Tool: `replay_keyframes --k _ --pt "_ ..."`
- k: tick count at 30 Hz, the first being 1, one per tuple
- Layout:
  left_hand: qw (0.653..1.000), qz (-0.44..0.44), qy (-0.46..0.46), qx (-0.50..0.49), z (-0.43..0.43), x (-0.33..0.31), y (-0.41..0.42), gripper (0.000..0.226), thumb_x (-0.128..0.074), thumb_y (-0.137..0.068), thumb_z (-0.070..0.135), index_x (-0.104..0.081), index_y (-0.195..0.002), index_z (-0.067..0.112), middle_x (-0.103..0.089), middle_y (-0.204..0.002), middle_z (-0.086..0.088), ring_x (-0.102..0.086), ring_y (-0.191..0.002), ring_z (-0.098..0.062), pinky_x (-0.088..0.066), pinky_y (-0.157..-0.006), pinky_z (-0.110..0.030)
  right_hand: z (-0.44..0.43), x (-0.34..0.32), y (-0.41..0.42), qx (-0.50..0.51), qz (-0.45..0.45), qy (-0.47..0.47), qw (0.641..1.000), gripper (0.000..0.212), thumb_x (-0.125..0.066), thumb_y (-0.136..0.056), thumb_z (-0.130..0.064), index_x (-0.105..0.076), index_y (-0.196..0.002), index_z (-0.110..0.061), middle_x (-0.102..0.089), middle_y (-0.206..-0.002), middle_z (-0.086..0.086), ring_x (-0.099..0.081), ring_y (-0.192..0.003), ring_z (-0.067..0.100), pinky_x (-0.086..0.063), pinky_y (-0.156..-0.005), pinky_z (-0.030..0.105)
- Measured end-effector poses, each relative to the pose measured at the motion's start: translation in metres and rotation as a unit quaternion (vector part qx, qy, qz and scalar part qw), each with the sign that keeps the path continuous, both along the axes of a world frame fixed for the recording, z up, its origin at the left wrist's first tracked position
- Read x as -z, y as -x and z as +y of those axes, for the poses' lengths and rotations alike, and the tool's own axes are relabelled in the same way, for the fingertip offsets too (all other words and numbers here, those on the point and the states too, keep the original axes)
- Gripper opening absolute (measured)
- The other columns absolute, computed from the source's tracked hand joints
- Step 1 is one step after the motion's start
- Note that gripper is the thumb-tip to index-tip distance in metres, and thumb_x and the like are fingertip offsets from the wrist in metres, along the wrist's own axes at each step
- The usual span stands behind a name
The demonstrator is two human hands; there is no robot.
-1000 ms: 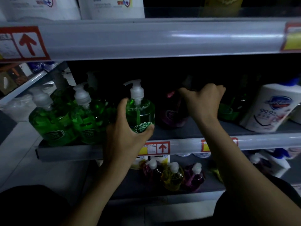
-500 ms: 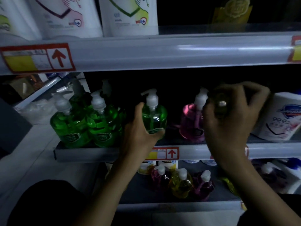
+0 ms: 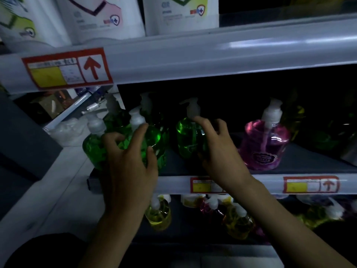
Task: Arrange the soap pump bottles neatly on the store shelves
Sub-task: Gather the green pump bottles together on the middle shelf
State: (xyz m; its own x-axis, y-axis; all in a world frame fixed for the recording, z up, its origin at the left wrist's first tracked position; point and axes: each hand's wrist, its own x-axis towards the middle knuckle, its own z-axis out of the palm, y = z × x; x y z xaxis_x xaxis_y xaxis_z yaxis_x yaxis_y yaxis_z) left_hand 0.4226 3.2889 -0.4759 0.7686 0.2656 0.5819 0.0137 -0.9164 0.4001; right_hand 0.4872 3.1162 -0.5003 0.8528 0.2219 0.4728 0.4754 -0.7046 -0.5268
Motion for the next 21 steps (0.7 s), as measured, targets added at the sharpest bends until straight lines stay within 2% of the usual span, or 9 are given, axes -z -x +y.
replay_keyframes --k 2,4,7,10,16,19,21 --pt "0.999 0.03 -0.013 0.024 0.004 0.005 0.0 0.051 -0.064 -0.087 0.025 -0.051 -0.136 0.031 -0.038 -0.129 -0.012 -0.045 -0.072 -0.011 -0.027 -0.055 -0.015 0.008 0.002 -0.01 0.021 -0.007 0.006 1.0 0.082 -0.065 -0.08 0.003 -0.027 -0.137 -0.042 -0.026 -0.137 0.011 -0.058 -0.094 0.034 -0.058 -0.075 0.039" --pt "0.998 0.034 -0.012 0.042 0.004 0.009 -0.002 0.051 -0.064 -0.087 0.024 -0.051 -0.136 0.03 -0.036 -0.133 -0.011 -0.043 -0.073 -0.01 -0.031 -0.06 -0.018 0.016 0.004 -0.02 0.047 -0.009 0.01 0.999 0.073 -0.064 -0.083 -0.001 -0.031 -0.138 -0.035 -0.03 -0.134 0.015 -0.056 -0.101 0.038 -0.056 -0.083 0.043" --pt "0.998 0.013 -0.008 0.055 0.005 0.012 -0.006 0.05 -0.066 -0.085 0.017 -0.055 -0.133 0.026 -0.038 -0.131 -0.014 -0.04 -0.077 -0.008 -0.033 -0.06 -0.014 0.025 0.006 -0.033 0.07 0.002 0.01 0.997 0.06 -0.061 -0.088 -0.006 -0.038 -0.141 -0.025 -0.038 -0.129 0.019 -0.053 -0.107 0.044 -0.05 -0.091 0.043" --pt "0.998 -0.005 0.007 0.065 0.007 0.015 -0.008 0.049 -0.067 -0.083 0.012 -0.057 -0.131 0.023 -0.038 -0.13 -0.016 -0.038 -0.081 -0.009 -0.042 -0.067 -0.024 0.031 0.004 -0.041 0.068 0.016 0.009 0.998 0.059 -0.058 -0.09 -0.008 -0.039 -0.144 -0.022 -0.043 -0.126 0.022 -0.052 -0.109 0.044 -0.047 -0.095 0.042" --pt "0.997 -0.011 0.007 0.072 0.007 0.016 -0.01 0.049 -0.068 -0.082 0.01 -0.058 -0.129 0.02 -0.037 -0.129 -0.018 -0.037 -0.074 -0.01 -0.041 -0.066 -0.026 0.029 0.004 -0.038 0.021 0.032 0.008 0.999 0.061 -0.057 -0.091 -0.008 -0.035 -0.146 -0.023 -0.042 -0.129 0.02 -0.052 -0.112 0.04 -0.049 -0.094 0.043" --pt "0.998 -0.035 0.007 0.06 0.002 0.014 -0.009 0.044 -0.067 -0.082 0.008 -0.061 -0.125 0.016 -0.04 -0.124 -0.019 -0.031 -0.076 -0.006 -0.04 -0.067 -0.027 0.022 -0.001 -0.023 -0.007 0.008 0.005 1.0 0.062 -0.057 -0.088 -0.005 -0.037 -0.143 -0.024 -0.037 -0.134 0.014 -0.055 -0.108 0.037 -0.052 -0.087 0.042" --pt "0.995 -0.078 0.01 0.065 -0.007 0.012 -0.008 0.035 -0.067 -0.081 0.004 -0.065 -0.116 0.01 -0.044 -0.115 -0.021 -0.024 -0.081 0.001 -0.038 -0.068 -0.025 0.011 -0.01 -0.004 -0.014 -0.033 -0.011 0.999 0.055 -0.057 -0.085 -0.004 -0.045 -0.136 -0.021 -0.038 -0.132 0.008 -0.057 -0.101 0.031 -0.053 -0.08 0.041"
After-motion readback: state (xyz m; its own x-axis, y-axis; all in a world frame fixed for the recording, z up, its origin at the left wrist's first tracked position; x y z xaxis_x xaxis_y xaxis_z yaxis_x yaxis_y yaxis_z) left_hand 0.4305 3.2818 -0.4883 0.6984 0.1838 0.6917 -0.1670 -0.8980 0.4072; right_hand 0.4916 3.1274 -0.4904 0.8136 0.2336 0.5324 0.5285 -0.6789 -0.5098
